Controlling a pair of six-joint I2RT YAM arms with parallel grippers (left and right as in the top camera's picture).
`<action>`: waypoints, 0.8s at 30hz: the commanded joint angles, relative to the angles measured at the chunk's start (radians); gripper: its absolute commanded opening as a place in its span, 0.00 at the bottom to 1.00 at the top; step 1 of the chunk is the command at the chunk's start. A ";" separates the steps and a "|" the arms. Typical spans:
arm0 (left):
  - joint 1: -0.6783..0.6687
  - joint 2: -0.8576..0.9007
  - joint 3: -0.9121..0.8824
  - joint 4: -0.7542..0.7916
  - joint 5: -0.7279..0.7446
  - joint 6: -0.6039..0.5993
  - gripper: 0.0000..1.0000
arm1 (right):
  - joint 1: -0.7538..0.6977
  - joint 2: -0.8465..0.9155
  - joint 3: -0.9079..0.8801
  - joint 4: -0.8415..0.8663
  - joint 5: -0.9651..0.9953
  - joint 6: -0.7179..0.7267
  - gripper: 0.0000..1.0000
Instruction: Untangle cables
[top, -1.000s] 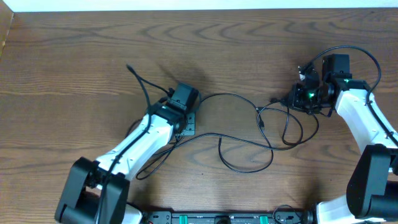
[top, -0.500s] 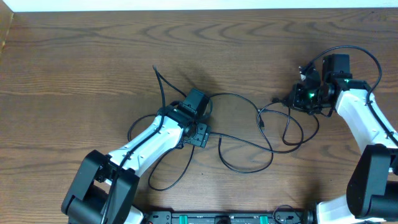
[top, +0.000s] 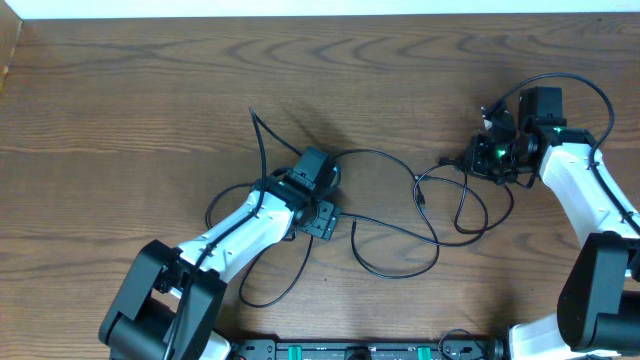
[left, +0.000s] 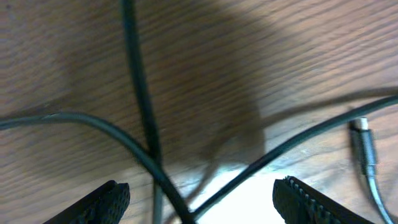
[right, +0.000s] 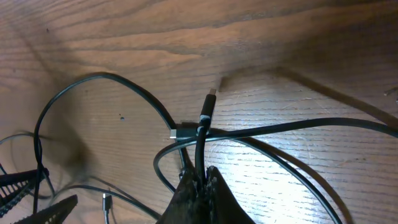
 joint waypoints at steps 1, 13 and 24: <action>0.000 0.010 -0.009 0.013 -0.062 0.016 0.80 | 0.005 -0.010 0.003 -0.002 0.003 -0.017 0.02; 0.000 0.010 -0.071 0.079 -0.061 0.016 0.76 | 0.005 -0.010 0.003 -0.002 0.003 -0.017 0.04; 0.000 0.010 -0.107 0.137 -0.058 0.011 0.63 | 0.005 -0.010 0.003 -0.006 0.003 -0.013 0.05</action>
